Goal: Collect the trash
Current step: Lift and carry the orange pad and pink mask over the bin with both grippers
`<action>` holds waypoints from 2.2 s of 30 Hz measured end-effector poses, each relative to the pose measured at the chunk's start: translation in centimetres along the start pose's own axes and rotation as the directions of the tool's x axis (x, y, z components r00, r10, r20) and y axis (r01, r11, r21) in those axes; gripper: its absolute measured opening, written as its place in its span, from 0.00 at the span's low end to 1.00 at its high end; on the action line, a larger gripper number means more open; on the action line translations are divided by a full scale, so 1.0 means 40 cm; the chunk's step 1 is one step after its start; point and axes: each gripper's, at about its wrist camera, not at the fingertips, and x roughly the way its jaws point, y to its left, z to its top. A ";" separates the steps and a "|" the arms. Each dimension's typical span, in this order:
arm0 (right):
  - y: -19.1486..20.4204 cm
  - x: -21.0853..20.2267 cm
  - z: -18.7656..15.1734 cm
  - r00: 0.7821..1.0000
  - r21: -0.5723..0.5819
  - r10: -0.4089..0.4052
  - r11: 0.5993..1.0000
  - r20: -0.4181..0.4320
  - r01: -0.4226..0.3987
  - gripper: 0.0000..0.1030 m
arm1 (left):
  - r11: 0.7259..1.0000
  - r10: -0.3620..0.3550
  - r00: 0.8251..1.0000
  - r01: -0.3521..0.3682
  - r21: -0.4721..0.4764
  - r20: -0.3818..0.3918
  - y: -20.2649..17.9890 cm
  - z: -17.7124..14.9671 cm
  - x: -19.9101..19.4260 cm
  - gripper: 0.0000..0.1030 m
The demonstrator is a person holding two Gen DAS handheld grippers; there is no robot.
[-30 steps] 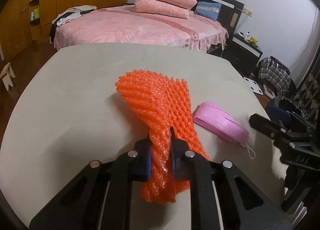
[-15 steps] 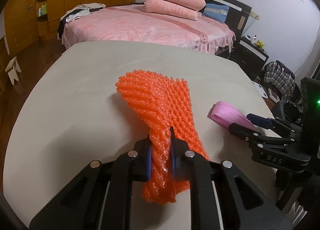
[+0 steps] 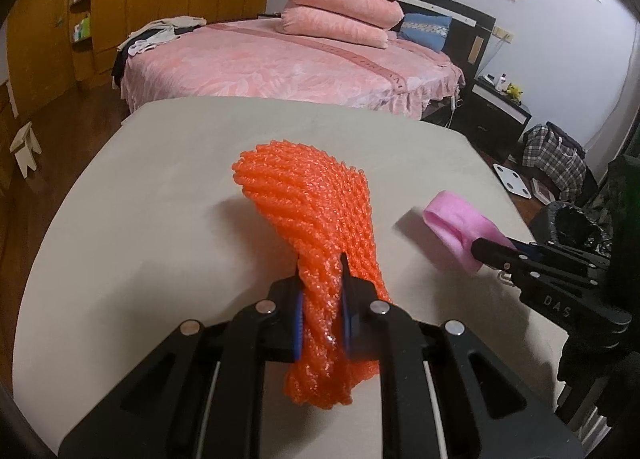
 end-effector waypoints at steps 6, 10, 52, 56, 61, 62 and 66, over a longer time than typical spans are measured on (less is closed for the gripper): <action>-0.012 -0.071 0.015 0.999 0.027 -0.009 1.000 0.045 0.008 0.17 | 0.999 -0.030 0.999 0.030 0.016 0.023 -0.034 0.012 -0.037 0.12; -0.024 -0.120 0.023 0.997 0.033 -0.012 0.999 0.080 0.010 0.17 | 0.999 -0.045 0.998 0.043 0.032 0.041 -0.068 0.026 -0.060 0.12; -0.321 -0.516 -0.069 0.929 0.214 -0.257 0.956 0.266 0.203 0.17 | 0.934 -0.283 0.956 0.258 0.246 0.073 -0.484 0.031 -0.136 0.12; -0.365 -0.548 -0.091 0.917 0.242 -0.296 0.942 0.267 0.234 0.17 | 0.914 -0.319 0.946 0.291 0.283 0.058 -0.544 0.026 -0.134 0.12; -0.416 -0.582 -0.119 0.902 0.276 -0.342 0.923 0.262 0.269 0.17 | 0.885 -0.364 0.931 0.331 0.327 0.041 -0.620 0.011 -0.132 0.12; -0.427 -0.589 -0.125 0.899 0.281 -0.351 0.919 0.261 0.277 0.17 | 0.878 -0.374 0.927 0.340 0.336 0.037 -0.637 0.009 -0.132 0.12; -0.469 -0.613 -0.151 0.888 0.301 -0.383 0.904 0.255 0.304 0.17 | 0.851 -0.408 0.913 0.373 0.369 0.020 -0.698 -0.001 -0.126 0.13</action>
